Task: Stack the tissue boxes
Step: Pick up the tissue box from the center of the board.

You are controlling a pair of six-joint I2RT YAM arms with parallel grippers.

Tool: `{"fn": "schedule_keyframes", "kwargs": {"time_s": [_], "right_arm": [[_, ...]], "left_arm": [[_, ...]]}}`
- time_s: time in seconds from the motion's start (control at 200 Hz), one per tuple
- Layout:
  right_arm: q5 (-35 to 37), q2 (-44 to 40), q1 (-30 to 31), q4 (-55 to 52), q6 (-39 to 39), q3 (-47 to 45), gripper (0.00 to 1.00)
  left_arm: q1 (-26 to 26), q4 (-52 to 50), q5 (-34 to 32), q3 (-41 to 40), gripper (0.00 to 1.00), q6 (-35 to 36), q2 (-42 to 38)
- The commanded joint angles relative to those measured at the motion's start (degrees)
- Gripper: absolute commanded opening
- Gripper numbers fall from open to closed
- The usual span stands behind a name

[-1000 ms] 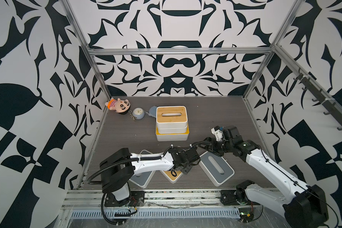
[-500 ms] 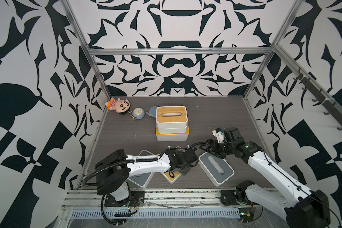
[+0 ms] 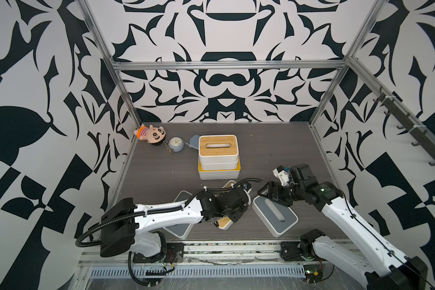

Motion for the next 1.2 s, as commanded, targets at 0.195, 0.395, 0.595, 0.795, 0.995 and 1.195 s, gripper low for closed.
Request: {"fn": "schedule_keyframes", "kwargs": {"time_s": [0.195, 0.395, 0.595, 0.795, 0.995, 1.195], "right_arm": [[-6.60, -0.36, 2.03, 2.75, 1.75, 2.44, 0.85], [-5.92, 0.44, 3.39, 6.17, 4.59, 3.45, 0.85], [-3.28, 3.63, 5.00, 7.52, 5.95, 4.66, 0.84], [-3.83, 5.68, 6.25, 10.44, 6.48, 3.76, 0.81], [-2.97, 7.01, 6.23, 10.89, 5.95, 3.34, 0.79], [2.94, 6.35, 6.25, 4.55, 2.79, 5.65, 0.83]], "left_arm": [[-0.26, 6.68, -0.54, 0.60, 0.31, 2.21, -2.71], [-0.22, 7.58, 0.77, 2.40, 0.29, 3.69, -2.43], [-0.28, 10.87, 1.32, 2.19, 0.28, 4.87, -3.06], [-0.28, 14.43, 1.35, 1.57, 0.25, 5.46, -3.85], [-0.28, 16.53, 1.19, 1.31, 0.24, 6.47, -4.52], [-0.28, 15.62, 0.31, 1.05, 0.23, 7.50, -5.15]]}}
